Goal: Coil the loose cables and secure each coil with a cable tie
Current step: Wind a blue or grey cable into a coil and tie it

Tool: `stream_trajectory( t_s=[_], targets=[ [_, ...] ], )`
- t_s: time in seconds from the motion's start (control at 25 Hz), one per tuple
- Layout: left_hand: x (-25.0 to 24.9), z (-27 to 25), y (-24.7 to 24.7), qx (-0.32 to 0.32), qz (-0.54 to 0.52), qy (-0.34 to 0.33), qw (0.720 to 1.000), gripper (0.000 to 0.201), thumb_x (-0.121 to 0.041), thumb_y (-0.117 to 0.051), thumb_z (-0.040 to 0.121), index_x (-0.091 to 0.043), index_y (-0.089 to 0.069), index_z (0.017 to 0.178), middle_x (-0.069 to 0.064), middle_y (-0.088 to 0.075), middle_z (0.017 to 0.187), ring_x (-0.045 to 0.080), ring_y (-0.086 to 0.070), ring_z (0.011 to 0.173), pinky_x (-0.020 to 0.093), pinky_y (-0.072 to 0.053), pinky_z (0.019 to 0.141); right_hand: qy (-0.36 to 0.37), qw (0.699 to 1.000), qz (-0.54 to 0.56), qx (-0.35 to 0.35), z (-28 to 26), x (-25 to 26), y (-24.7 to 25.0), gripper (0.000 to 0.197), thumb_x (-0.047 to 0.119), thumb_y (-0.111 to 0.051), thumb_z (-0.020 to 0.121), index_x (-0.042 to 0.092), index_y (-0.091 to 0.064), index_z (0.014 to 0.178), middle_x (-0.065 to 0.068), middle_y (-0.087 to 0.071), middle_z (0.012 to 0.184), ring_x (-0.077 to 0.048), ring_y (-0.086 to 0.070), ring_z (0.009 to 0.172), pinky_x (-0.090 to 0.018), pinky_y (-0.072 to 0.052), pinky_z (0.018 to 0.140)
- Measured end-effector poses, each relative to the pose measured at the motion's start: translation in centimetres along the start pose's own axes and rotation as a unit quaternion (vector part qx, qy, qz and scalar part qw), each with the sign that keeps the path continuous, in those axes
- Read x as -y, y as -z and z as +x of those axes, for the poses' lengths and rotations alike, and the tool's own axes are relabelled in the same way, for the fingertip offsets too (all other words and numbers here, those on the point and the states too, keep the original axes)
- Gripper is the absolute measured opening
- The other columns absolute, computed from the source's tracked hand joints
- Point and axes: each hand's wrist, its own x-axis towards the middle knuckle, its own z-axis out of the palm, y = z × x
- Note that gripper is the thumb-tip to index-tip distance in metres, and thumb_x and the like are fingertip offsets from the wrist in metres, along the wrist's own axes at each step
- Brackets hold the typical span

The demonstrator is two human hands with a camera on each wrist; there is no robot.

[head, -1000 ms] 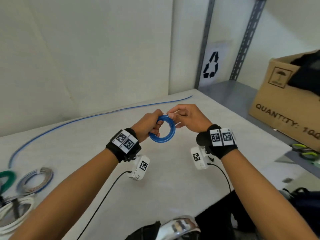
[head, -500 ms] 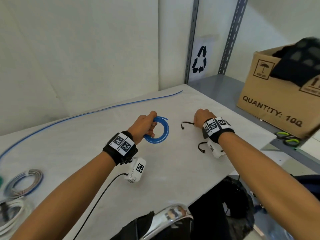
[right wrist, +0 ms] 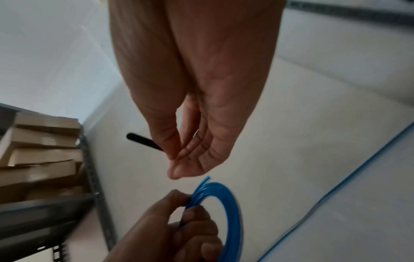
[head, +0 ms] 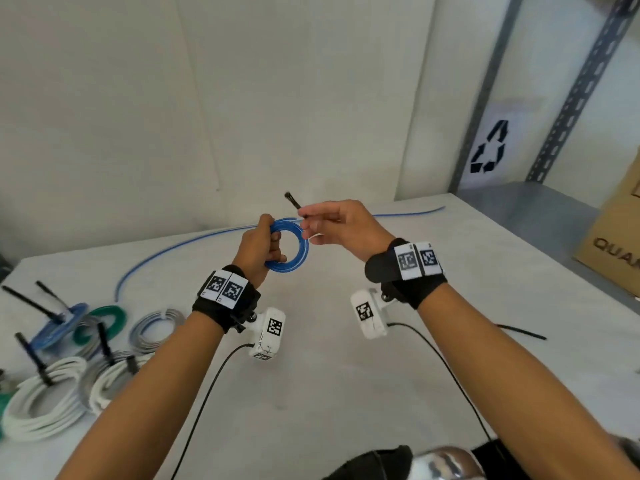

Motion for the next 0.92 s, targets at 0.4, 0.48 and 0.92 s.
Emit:
stream_trajectory(
  t_s=[0.4, 0.48, 0.92],
  targets=[
    [-0.9, 0.8, 7.7, -0.101, -0.018, -0.071, 0.992, 0.036, -0.024, -0.040, 0.101, -0.015, -0.042, 0.066, -0.008, -0.034, 0.049, 0.010, -0.028, 0.041, 0.029, -0.037, 0.055, 0.060, 0.997, -0.027, -0.027, 4.1, -1.8, -8.6, 0.023, 0.013, -0.056, 0.102, -0.005, -0.069, 0.097, -0.009, -0.070, 0.071, -0.019, -0.065, 0.059, -0.025, -0.054, 0.059],
    [-0.1, 1.0, 7.9, -0.118, 0.012, -0.080, 0.990, 0.034, -0.024, -0.041, 0.100, -0.012, -0.049, 0.069, -0.006, -0.038, 0.050, 0.009, -0.034, 0.040, 0.031, -0.040, 0.058, 0.078, 0.996, -0.016, -0.036, 4.5, -2.4, -9.6, 0.021, 0.014, -0.058, 0.101, -0.005, -0.068, 0.098, -0.014, -0.073, 0.078, -0.023, -0.070, 0.065, -0.029, -0.058, 0.065],
    [0.5, 0.7, 8.4, -0.091, 0.100, -0.238, 0.962, 0.026, -0.019, -0.050, 0.105, -0.005, -0.071, 0.100, -0.015, -0.063, 0.065, 0.012, -0.047, 0.059, 0.024, -0.043, 0.060, -0.032, 0.997, 0.069, 0.028, 3.2, -2.3, -10.5, 0.034, 0.027, -0.053, 0.104, 0.005, -0.070, 0.085, -0.006, -0.044, 0.055, -0.013, -0.035, 0.047, -0.022, -0.031, 0.047]
  ],
)
